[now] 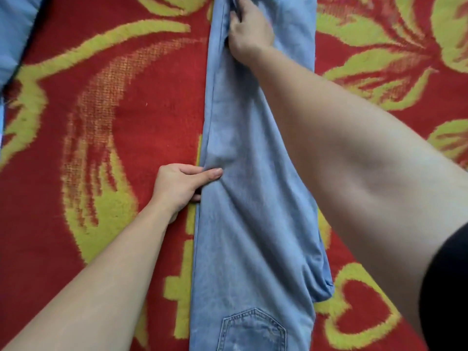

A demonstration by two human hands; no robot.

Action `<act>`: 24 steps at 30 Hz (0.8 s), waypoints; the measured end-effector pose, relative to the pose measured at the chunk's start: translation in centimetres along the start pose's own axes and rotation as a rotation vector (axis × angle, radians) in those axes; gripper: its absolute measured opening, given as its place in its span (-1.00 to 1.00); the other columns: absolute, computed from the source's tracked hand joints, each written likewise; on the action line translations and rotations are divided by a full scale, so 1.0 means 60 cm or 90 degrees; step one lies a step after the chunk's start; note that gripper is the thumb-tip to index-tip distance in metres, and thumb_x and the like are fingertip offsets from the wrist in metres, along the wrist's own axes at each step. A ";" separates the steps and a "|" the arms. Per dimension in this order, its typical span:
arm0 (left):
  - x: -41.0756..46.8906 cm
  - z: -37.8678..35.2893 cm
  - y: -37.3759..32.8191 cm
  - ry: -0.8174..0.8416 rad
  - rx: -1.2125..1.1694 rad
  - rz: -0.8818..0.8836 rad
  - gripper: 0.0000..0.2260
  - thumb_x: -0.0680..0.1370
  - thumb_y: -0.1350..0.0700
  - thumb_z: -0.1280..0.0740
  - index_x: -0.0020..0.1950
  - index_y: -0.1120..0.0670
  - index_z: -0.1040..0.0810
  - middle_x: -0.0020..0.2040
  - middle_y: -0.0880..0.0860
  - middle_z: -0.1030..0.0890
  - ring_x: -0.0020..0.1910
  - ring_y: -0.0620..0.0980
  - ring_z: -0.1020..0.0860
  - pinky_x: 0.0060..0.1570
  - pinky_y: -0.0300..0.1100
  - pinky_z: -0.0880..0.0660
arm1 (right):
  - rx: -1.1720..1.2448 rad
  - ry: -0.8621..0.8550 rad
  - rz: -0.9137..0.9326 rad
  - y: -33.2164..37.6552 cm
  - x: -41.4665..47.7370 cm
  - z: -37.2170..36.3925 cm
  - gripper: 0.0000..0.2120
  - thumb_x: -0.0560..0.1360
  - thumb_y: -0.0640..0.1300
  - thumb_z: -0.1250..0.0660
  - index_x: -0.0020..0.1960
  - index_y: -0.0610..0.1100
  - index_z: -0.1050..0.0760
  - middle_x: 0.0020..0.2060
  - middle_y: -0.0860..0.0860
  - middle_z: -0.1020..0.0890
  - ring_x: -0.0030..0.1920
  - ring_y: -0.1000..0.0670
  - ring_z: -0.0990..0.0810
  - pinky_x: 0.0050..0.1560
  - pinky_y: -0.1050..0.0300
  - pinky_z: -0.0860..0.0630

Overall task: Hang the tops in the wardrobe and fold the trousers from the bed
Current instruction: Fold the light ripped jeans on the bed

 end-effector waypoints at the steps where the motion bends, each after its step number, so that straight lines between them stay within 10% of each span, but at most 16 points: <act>1: 0.000 0.000 -0.002 -0.002 0.002 0.006 -0.81 0.23 -0.05 -0.64 -0.25 -0.04 -0.74 -0.27 0.02 -0.71 -0.33 -0.16 -0.65 -0.46 -0.31 -0.50 | -0.021 0.007 0.009 -0.002 0.003 0.000 -0.58 0.63 -0.06 -0.06 0.48 0.05 -0.34 0.35 0.05 -0.53 0.33 -0.08 -0.48 0.16 0.18 -0.36; 9: 0.005 0.002 -0.003 -0.027 0.025 0.007 -0.80 0.23 -0.06 -0.64 -0.29 -0.01 -0.73 -0.30 0.01 -0.71 -0.35 -0.17 -0.64 -0.50 -0.30 -0.49 | 0.105 0.076 -0.024 0.004 -0.024 -0.009 -0.39 0.53 -0.02 -0.26 0.45 -0.25 -0.13 0.17 -0.07 -0.53 0.18 -0.09 -0.53 0.13 0.21 -0.38; 16: -0.002 -0.001 -0.003 -0.055 0.054 -0.046 -0.70 0.26 -0.06 -0.63 -0.16 0.09 -0.71 -0.31 -0.02 -0.70 -0.40 -0.21 -0.60 -0.50 -0.32 -0.48 | 0.004 0.129 0.124 -0.013 -0.190 0.019 -0.45 0.62 -0.18 -0.15 0.57 -0.24 -0.12 0.52 -0.20 -0.21 0.54 -0.11 -0.18 0.48 0.19 -0.05; 24: -0.054 0.003 0.031 -0.160 0.244 -0.187 -0.76 0.45 -0.07 -0.49 -0.13 0.11 -0.72 -0.17 0.04 -0.72 -0.18 -0.09 -0.61 -0.07 -0.10 -0.51 | -0.265 0.078 0.094 -0.134 -0.478 0.042 -0.34 0.59 0.27 -0.08 0.60 0.03 -0.10 0.60 -0.15 0.01 0.59 -0.22 0.10 0.52 -0.28 0.06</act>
Point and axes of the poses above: each hand's wrist, its own x-axis towards the middle knuckle, its own z-axis out of the back of the hand, y = z × x, the point moved 2 cm from there along x, towards the middle knuckle
